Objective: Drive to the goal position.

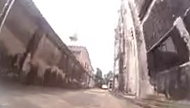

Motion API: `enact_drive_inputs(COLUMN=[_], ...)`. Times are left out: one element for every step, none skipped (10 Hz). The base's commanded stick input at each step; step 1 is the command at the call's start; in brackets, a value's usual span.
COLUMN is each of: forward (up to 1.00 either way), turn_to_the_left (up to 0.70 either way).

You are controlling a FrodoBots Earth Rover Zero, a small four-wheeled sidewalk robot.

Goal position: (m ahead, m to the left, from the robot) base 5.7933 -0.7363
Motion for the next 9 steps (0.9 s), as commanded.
enact_drive_inputs(forward=[0.79, 0.79, 0.79, 0.79, 0.79, 0.79, 0.79, 0.79, 0.78], turn_to_the_left=[0.03, 0.03, -0.15, -0.16, -0.07, 0.02, 0.03, 0.03, 0.03])
